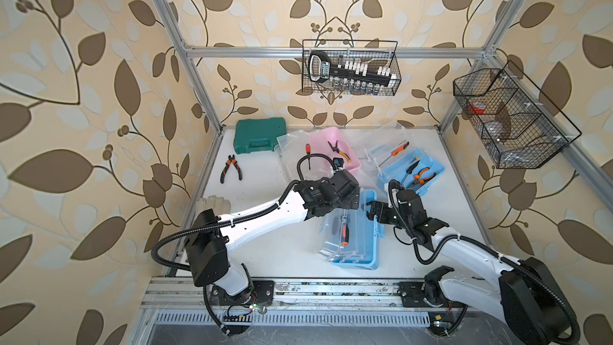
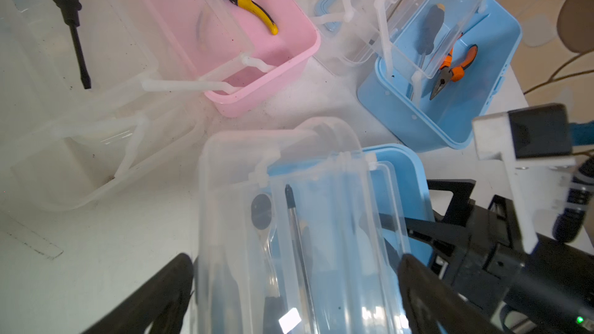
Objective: Close toolboxes
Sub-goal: Close the toolbox lid.
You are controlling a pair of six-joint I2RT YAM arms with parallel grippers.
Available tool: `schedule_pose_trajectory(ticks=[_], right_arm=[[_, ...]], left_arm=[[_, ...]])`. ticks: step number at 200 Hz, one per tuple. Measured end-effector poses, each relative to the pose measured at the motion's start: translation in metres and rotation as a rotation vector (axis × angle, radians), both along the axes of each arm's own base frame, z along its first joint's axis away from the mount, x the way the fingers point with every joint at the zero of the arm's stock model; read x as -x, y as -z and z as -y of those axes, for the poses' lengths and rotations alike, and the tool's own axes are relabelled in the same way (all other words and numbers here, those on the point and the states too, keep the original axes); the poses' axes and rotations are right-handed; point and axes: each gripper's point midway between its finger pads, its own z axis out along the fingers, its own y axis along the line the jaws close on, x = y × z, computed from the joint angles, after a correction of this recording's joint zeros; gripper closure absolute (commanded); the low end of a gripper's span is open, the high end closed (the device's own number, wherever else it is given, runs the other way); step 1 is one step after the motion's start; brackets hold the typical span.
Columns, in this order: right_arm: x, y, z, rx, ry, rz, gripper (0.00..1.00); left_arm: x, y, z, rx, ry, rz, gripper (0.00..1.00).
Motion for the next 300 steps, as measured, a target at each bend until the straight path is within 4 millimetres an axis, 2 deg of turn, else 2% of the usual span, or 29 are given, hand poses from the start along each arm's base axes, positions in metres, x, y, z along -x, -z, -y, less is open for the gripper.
schedule_pose_trajectory(ticks=[45,79,101,120,148,179,207,245,273,300], right_arm=[[-0.011,-0.009,0.026,-0.056,0.071,0.029,0.01],[-0.014,0.004,0.038,-0.076,0.113,0.000,0.01],[-0.014,0.010,0.039,-0.087,0.125,-0.021,0.03],[-0.014,0.012,0.039,-0.103,0.135,-0.023,0.04],[-0.010,0.018,0.035,-0.141,0.135,-0.045,0.05],[-0.007,0.027,0.029,-0.166,0.126,-0.079,0.07],[-0.001,0.036,0.009,-0.172,0.072,-0.109,0.07],[-0.005,0.036,-0.018,-0.181,0.004,-0.097,0.06],[-0.007,0.035,-0.021,-0.168,0.002,-0.095,0.03],[-0.005,0.032,-0.014,-0.134,0.020,-0.090,0.01]], left_arm=[[-0.001,-0.009,0.011,0.019,0.013,0.011,0.01],[-0.003,-0.005,0.024,0.012,0.025,0.006,0.01],[-0.005,0.002,0.035,0.001,0.035,-0.001,0.01],[-0.009,-0.001,0.047,0.004,0.044,0.009,0.01],[-0.007,0.000,0.067,0.007,0.075,0.010,0.01],[0.000,0.002,0.071,-0.015,0.099,0.016,0.01],[0.000,0.005,0.068,-0.026,0.096,0.015,0.01],[-0.002,0.008,0.059,-0.057,0.075,0.027,0.01],[-0.001,0.008,0.052,-0.073,0.065,0.034,0.01],[-0.002,0.010,0.050,-0.081,0.061,0.036,0.01]])
